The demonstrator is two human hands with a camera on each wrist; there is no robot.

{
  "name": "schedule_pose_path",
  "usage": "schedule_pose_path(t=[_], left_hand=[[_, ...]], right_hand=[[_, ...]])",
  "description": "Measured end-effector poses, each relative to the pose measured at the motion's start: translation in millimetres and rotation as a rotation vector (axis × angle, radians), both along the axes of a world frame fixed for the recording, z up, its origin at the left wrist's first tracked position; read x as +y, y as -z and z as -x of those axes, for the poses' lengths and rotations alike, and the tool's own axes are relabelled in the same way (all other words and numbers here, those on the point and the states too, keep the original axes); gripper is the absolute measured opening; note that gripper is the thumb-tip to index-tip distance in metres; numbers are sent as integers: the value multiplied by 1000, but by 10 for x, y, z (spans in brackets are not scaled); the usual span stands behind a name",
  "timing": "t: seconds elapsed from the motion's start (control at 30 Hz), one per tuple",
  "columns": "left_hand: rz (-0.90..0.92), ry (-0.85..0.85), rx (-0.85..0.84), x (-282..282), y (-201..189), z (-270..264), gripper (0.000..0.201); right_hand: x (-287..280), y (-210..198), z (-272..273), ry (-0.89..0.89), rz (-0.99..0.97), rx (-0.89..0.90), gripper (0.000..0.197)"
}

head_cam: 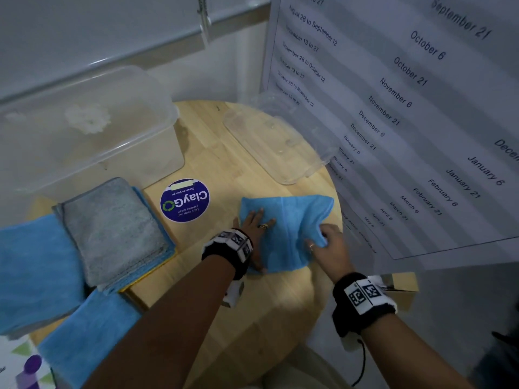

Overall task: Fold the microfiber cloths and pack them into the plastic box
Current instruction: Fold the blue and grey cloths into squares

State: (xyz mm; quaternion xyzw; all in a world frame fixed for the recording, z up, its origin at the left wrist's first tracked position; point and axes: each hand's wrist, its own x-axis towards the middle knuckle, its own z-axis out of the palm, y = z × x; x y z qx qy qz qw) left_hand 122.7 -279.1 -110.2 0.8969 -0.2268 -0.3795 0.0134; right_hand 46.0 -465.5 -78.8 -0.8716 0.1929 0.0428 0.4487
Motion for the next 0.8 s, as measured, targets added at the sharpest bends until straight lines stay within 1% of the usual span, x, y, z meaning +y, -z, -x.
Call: schedule_pose_path(t=[0.03,0.07,0.1,0.13,0.17,0.2,0.23,0.27,0.3,0.33,0.37,0.4,0.47,0.5,0.53,0.6,0.63,0.7,0.8], left_hand=[[93,-58,35,11,-65,-40,116],[245,-162,92,29,-76,-101,102],[428,-323,168,57,-105,-151,84],[593,-531,236,84,-119,-216,69],[730,-741,262,97,-135,-269,61],[812,-914,257,98,-153,-308,58],[836,-1025,249,85,-154,-329,61],[837,-1080,253,71,-119,-346,72],[817,-1092,265,59,-118,-336,87],[774,-1069,264,57,-150,-314,98],[732,-1017,238,66,-160,-297,99],[684,-961,188,87,-121,-295,89],[548,-854,38,134,-43,-307,60],[486,-803,-19,153,-18,-316,49],[452,-766,-45,160,-25,-326,40],[485,-759,-38,162,-38,-346,23],[500,-772,-31,167,-57,-344,19],[494,-824,-41,181,-63,-334,28],[511,-971,-16,243,14,-317,33]], right_hand=[[93,-35,-20,-97,21,-62,20],[186,-53,-34,-193,46,-104,22],[263,-74,-41,-286,69,-95,24],[321,-59,-45,-373,75,-75,26],[368,-22,-42,-449,82,-37,27],[414,28,-35,-513,97,-8,28],[455,75,-28,-561,111,27,29],[498,123,-23,-595,117,48,30],[537,171,-22,-621,116,70,32],[575,204,-19,-646,120,82,34],[597,234,-15,-666,134,92,35],[608,266,-5,-678,152,90,36],[615,282,9,-678,195,71,34],[623,271,16,-678,222,42,33],[636,250,23,-682,243,-8,31],[669,220,37,-717,254,-118,30],[683,210,43,-733,255,-142,30],[697,222,45,-762,271,-145,30],[720,269,35,-810,294,-149,26]])
